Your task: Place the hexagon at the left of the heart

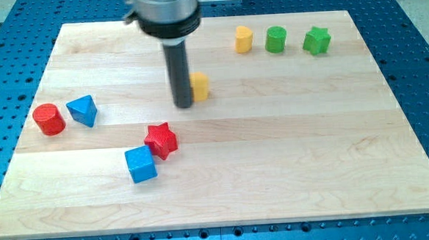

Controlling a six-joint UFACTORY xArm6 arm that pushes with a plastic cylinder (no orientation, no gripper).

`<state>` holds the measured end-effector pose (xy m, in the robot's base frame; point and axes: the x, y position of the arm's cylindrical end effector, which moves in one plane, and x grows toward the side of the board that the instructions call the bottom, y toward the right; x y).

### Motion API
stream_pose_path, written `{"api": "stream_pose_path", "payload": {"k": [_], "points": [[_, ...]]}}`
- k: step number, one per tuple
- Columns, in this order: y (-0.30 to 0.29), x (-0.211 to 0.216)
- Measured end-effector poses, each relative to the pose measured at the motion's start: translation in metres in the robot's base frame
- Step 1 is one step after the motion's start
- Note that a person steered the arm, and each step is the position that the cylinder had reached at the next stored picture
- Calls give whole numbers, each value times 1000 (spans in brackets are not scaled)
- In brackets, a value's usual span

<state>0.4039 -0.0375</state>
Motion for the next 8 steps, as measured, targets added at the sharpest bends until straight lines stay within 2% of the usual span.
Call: {"api": "stream_pose_path", "payload": {"k": [1, 2, 3, 4, 5, 6, 7, 8], "points": [[6, -6], [28, 16], [58, -15], [22, -44], [16, -40], [-32, -43], [-2, -88], [40, -103]]}}
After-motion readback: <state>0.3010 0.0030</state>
